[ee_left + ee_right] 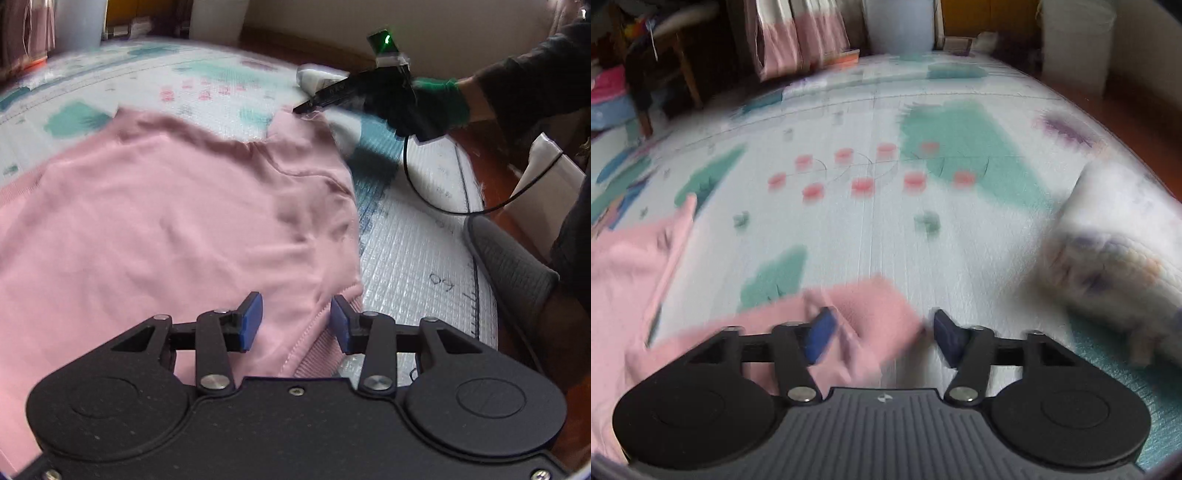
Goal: Fold clothes
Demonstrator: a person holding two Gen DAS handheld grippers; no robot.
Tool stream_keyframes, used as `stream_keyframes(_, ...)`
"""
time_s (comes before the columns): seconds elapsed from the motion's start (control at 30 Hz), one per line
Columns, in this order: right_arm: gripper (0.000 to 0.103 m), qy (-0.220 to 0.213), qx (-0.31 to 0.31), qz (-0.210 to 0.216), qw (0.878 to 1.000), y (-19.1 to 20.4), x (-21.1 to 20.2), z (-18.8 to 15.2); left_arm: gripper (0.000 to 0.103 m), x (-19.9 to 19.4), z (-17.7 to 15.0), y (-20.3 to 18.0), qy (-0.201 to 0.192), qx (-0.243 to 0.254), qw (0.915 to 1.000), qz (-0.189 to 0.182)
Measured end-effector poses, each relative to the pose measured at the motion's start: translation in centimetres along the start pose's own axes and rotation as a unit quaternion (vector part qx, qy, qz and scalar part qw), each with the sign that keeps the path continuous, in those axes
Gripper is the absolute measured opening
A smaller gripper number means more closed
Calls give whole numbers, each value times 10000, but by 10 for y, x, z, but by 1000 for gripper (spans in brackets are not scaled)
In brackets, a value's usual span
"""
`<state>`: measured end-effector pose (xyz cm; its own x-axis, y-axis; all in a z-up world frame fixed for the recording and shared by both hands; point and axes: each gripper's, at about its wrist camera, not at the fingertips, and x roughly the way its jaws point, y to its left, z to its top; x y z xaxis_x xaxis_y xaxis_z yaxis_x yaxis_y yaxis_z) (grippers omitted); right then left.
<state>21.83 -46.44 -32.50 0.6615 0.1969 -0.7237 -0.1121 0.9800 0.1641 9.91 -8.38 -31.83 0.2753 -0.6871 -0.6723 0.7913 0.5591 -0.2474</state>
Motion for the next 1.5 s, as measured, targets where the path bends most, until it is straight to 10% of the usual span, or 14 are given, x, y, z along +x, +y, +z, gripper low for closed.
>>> stream_keyframes(0.1, 14, 46, 205, -148, 9997, -7, -20, -1, 40, -6, -2, 5, 7, -352, 9994, -19)
stream_keyframes(0.23, 18, -16, 887, 37, 9961, -25, -41, -12, 40, -8, -3, 5, -22, -291, 9996, -23)
stream_keyframes(0.43, 35, -509, -122, -671, 9964, -6, -62, 1, 38, 0, 40, 6, -11, 119, 9999, 30)
stream_keyframes(0.7, 31, -146, -1674, 814, 9824, 86, -39, -14, 32, 62, 119, -6, -535, 1681, 9837, -345)
stream_keyframes(0.8, 31, 35, -1982, 1116, 9738, 110, -33, -28, 32, 104, 122, 4, 157, 1500, 9884, -161)
stream_keyframes(1.5, 36, 177, -1161, -17, 9931, 49, -19, -30, 46, 90, 86, -48, 67, 1463, 9891, 141)
